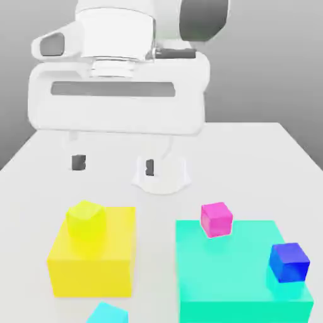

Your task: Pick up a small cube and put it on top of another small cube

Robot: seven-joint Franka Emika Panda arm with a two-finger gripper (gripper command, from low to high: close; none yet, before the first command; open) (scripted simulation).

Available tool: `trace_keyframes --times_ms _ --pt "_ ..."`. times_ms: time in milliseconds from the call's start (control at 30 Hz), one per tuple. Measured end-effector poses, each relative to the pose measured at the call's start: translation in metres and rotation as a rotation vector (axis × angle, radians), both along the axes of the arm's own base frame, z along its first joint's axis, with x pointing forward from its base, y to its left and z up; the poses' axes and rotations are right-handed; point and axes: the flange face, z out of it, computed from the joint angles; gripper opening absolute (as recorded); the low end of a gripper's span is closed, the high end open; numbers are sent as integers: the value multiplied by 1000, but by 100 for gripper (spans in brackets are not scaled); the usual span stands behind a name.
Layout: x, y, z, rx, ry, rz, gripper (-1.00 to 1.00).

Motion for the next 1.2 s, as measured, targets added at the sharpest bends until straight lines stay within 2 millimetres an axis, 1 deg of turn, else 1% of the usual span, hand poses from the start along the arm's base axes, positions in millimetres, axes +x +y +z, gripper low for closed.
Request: trace_keyframes --times_ms 167,333,467,500,667,700,733,800,867,900,1000,1067,1133,1167,1200 --pt "7 -16 -91 23 124 -60 0" --pt "-2 -28 -183 46 248 -120 0" --pt "-4 -31 -244 50 271 -132 0" --pt "-4 -31 -257 50 272 -132 -100" --pt "-4 -31 -257 50 271 -132 -100" --pt "-5 -31 -264 50 272 -132 -100" --pt "-4 -31 -260 50 272 -132 -100" --pt "-4 -31 -239 50 272 -132 -100" --pt "-4 -30 -212 50 272 -131 -100" --pt "-2 -13 -198 53 272 -105 -100" --pt "1 62 -162 55 274 14 -100" --pt "-5 112 -139 49 275 96 -100" --pt "-18 162 -116 37 277 180 -100" --pt "-28 192 -105 27 278 233 -100" --pt "-43 231 -95 12 278 304 -100"
